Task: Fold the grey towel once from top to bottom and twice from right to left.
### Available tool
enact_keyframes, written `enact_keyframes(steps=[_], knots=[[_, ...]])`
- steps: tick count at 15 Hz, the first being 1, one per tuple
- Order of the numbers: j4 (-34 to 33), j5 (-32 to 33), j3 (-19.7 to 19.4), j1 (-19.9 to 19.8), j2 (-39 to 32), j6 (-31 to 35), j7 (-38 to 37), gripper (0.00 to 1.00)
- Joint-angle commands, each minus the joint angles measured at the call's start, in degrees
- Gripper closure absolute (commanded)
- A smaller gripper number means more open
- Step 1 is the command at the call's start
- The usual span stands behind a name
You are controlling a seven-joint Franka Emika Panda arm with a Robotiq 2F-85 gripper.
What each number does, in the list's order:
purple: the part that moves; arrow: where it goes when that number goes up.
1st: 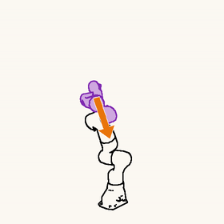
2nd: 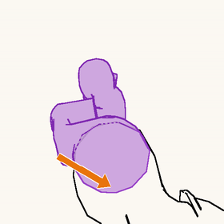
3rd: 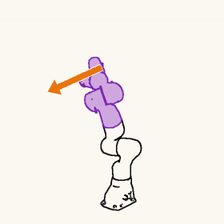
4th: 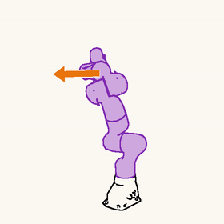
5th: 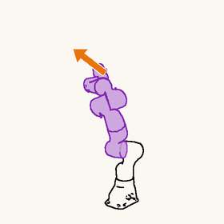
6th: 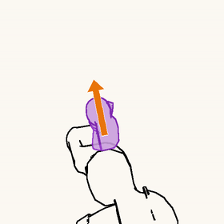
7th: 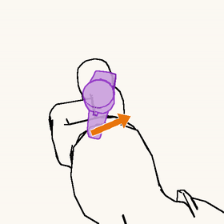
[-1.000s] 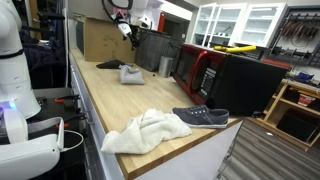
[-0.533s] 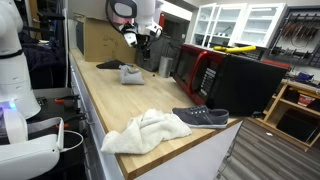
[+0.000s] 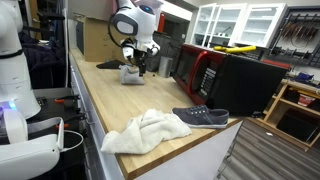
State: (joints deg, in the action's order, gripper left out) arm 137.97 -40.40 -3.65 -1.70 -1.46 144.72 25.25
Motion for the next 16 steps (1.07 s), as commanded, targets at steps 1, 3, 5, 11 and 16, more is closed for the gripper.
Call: enact_keyframes(steps=[1,3,5,11,16], knots=[[-0.13,2.77,0.46,-0.63,-2.08,1.04,-5.19,0.0],[-0.19,3.43,0.56,-0.92,-3.15,0.69,-6.99,0.0],[-0.24,3.2,0.8,-1.05,-4.26,0.41,-8.05,0.0],[-0.75,1.26,2.18,-1.16,-7.22,0.68,-7.51,0.25],[-0.51,0.22,3.15,-1.57,-7.3,0.54,-7.01,0.58]])
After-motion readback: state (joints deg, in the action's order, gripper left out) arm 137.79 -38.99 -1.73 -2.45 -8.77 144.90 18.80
